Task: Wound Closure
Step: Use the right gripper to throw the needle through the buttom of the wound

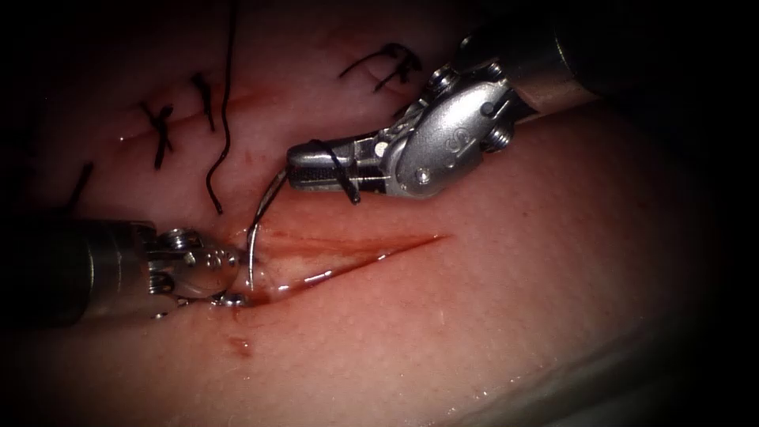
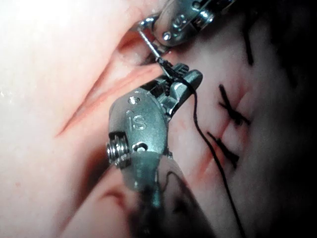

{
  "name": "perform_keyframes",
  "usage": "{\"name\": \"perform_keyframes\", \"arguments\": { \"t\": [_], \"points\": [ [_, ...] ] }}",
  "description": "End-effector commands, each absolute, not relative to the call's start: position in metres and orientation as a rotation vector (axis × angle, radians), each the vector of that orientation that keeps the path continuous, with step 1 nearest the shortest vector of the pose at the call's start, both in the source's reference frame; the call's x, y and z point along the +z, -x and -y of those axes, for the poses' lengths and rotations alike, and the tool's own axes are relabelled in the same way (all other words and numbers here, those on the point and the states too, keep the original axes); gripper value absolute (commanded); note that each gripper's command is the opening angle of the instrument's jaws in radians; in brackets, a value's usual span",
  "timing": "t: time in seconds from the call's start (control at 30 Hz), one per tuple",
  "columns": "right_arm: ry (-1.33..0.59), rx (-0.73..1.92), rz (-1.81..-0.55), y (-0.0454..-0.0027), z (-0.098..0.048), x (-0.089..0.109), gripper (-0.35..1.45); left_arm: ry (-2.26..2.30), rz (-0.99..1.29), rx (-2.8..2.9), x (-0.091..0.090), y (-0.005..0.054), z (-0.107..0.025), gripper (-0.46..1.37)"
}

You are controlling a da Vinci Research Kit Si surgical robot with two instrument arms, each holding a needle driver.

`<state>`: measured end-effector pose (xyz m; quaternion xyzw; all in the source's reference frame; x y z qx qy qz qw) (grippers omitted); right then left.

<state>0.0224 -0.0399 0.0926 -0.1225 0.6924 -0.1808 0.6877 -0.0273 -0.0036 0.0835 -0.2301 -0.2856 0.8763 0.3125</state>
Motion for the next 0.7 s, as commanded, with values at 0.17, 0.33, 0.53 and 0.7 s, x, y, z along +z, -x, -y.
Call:
{"name": "perform_keyframes", "arguments": {
  "t": [0.17, 0.33, 0.53, 0.7],
  "points": [
    [0.293, -0.452, -1.534, -0.0223, 0.0414, 0.0931, -0.35, 0.589, 0.748, 2.292, 0.0833, 0.0269, 0.0036, 1.24],
    [0.314, -0.505, -1.516, -0.0214, 0.043, 0.0935, -0.35, 0.579, 0.756, 2.275, 0.0826, 0.0267, 0.0036, 1.21],
    [0.346, -0.537, -1.505, -0.0206, 0.0431, 0.0935, -0.35, 0.576, 0.761, 2.268, 0.0821, 0.0268, 0.0035, 1.2],
    [0.38, -0.553, -1.476, -0.0201, 0.0426, 0.0932, -0.35, 0.573, 0.762, 2.263, 0.0822, 0.0268, 0.0035, 1.24]
  ]
}}
